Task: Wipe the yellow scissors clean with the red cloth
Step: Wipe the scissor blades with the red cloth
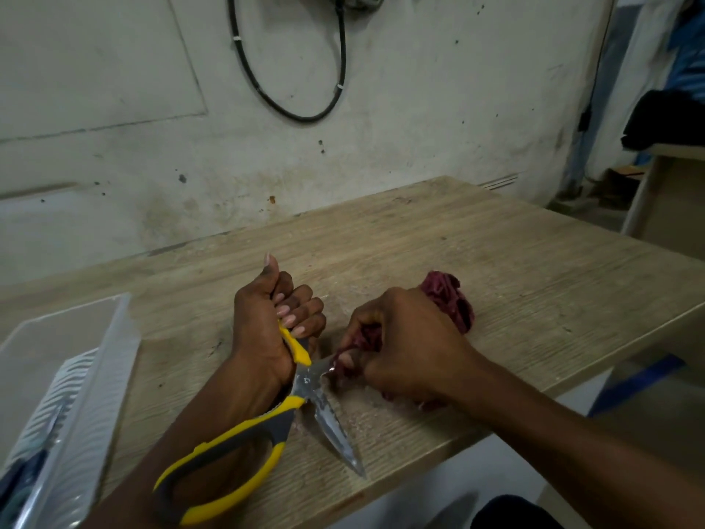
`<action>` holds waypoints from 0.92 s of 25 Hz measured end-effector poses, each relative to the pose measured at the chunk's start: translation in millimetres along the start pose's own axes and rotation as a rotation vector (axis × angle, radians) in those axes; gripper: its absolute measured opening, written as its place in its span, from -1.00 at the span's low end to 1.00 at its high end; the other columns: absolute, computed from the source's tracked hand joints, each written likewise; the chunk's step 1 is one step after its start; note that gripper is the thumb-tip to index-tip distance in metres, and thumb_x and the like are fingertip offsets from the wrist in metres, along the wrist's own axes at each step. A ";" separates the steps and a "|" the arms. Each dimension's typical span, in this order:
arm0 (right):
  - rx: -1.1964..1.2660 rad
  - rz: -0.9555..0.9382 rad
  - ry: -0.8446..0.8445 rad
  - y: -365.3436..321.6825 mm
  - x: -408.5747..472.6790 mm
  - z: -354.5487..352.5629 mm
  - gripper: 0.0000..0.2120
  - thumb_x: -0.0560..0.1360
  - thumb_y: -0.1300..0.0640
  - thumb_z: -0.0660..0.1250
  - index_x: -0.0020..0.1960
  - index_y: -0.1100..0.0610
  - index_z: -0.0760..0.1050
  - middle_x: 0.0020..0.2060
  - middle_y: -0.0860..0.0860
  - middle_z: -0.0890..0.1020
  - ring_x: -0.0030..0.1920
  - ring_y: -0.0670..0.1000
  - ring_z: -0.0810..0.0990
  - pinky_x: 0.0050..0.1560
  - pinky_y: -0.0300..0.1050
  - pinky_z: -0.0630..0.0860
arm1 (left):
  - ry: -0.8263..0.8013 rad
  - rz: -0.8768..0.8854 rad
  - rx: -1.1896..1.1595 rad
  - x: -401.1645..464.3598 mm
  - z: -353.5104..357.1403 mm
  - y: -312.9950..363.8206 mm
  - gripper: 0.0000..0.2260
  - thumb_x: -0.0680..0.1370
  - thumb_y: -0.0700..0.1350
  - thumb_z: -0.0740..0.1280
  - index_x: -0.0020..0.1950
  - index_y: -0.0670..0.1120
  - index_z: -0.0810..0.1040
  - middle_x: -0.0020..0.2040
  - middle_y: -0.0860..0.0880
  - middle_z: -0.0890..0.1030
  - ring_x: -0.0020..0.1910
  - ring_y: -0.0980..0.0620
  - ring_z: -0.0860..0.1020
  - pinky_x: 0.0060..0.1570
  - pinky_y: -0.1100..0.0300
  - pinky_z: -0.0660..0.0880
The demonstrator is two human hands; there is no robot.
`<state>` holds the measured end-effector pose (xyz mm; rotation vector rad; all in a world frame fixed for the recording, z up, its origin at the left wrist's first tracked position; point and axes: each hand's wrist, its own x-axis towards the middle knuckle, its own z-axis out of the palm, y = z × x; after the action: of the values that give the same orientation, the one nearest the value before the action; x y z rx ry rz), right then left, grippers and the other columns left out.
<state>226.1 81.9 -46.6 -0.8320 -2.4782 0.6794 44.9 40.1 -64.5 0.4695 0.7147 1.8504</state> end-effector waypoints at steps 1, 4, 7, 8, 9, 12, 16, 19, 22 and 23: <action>-0.045 0.033 0.020 1.1 1.9 -0.9 -0.92 0.38 0.00 0.57 -0.12 -0.11 0.73 -0.30 -0.15 0.72 -0.29 -0.17 0.67 -0.23 -0.10 0.70 | 0.006 0.000 0.002 -0.3 0.0 -0.4 -0.47 0.69 0.14 0.16 -0.43 -0.05 0.21 -0.56 0.03 0.18 -0.64 0.11 0.16 -0.64 0.35 0.13; -0.094 0.083 0.025 4.2 6.1 -6.2 -0.93 0.38 -0.01 0.54 -0.14 -0.09 0.73 -0.34 -0.15 0.70 -0.33 -0.17 0.65 -0.24 -0.08 0.71 | 0.018 -0.005 -0.003 -1.6 -0.3 -1.1 -0.48 0.68 0.15 0.18 -0.42 -0.04 0.21 -0.56 0.03 0.18 -0.63 0.11 0.16 -0.63 0.33 0.11; -0.036 0.060 -0.005 -1.9 1.0 -2.8 -0.94 0.37 0.02 0.54 -0.16 -0.09 0.71 -0.33 -0.15 0.71 -0.32 -0.17 0.67 -0.25 -0.08 0.70 | 0.014 -0.007 -0.012 -1.3 -0.3 -0.2 -0.49 0.68 0.15 0.19 -0.41 -0.04 0.20 -0.56 0.04 0.17 -0.64 0.11 0.16 -0.65 0.33 0.12; -0.049 0.060 -0.004 -4.0 0.6 -1.9 -0.93 0.36 0.02 0.53 -0.15 -0.09 0.72 -0.33 -0.14 0.71 -0.31 -0.16 0.67 -0.25 -0.10 0.70 | 0.013 -0.002 -0.012 -0.7 -0.1 0.1 -0.48 0.68 0.14 0.19 -0.41 -0.04 0.19 -0.56 0.04 0.17 -0.64 0.11 0.15 -0.65 0.33 0.11; -0.080 0.074 0.002 -4.5 2.0 -2.2 -0.92 0.36 0.02 0.52 -0.13 -0.09 0.72 -0.32 -0.13 0.70 -0.30 -0.15 0.66 -0.26 -0.12 0.68 | 0.016 0.000 -0.012 -0.5 -0.1 -0.2 -0.48 0.68 0.14 0.20 -0.41 -0.04 0.19 -0.56 0.04 0.17 -0.64 0.11 0.15 -0.64 0.34 0.09; -0.132 0.118 0.023 -5.3 4.8 -6.7 -0.89 0.36 0.00 0.51 -0.11 -0.08 0.73 -0.32 -0.12 0.69 -0.27 -0.12 0.64 -0.24 -0.15 0.64 | 0.024 -0.005 -0.013 -1.4 -0.2 -1.1 -0.48 0.67 0.15 0.20 -0.43 -0.04 0.21 -0.56 0.03 0.17 -0.64 0.11 0.15 -0.64 0.34 0.09; -0.100 0.078 -0.007 -15.2 -0.3 -3.9 -0.89 0.34 -0.02 0.52 -0.14 -0.07 0.71 -0.31 -0.11 0.69 -0.26 -0.12 0.64 -0.21 -0.12 0.66 | 0.015 -0.001 -0.009 -0.6 0.7 -0.1 -0.47 0.68 0.15 0.19 -0.43 -0.04 0.21 -0.57 0.03 0.17 -0.65 0.11 0.15 -0.64 0.35 0.12; -0.229 0.127 0.048 -13.5 7.0 -5.7 -0.80 0.34 -0.08 0.50 -0.10 -0.02 0.69 -0.25 -0.07 0.67 -0.19 -0.01 0.66 -0.13 -0.06 0.67 | 0.030 -0.004 -0.025 -1.2 0.1 -0.6 -0.47 0.68 0.15 0.20 -0.43 -0.05 0.22 -0.57 0.03 0.18 -0.64 0.11 0.16 -0.65 0.34 0.14; -0.304 0.104 0.063 -10.1 11.7 -7.8 -0.80 0.36 -0.08 0.50 -0.07 -0.02 0.68 -0.20 -0.03 0.67 -0.15 0.03 0.65 -0.12 -0.06 0.64 | 0.024 -0.009 -0.032 -1.5 -0.3 0.2 -0.46 0.67 0.15 0.20 -0.45 -0.05 0.23 -0.57 0.03 0.18 -0.65 0.10 0.16 -0.65 0.34 0.12; -0.286 0.096 0.047 -7.8 10.6 -8.7 -0.82 0.38 -0.07 0.51 -0.06 -0.03 0.69 -0.21 -0.05 0.68 -0.16 0.01 0.66 -0.12 -0.05 0.65 | 0.022 -0.014 -0.031 -1.4 0.0 0.2 -0.46 0.67 0.16 0.20 -0.45 -0.05 0.23 -0.57 0.03 0.18 -0.65 0.10 0.16 -0.65 0.34 0.11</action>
<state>219.8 86.1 -32.7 -1.0628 -2.5413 0.3338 45.2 38.8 -64.3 0.4241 0.7017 1.8533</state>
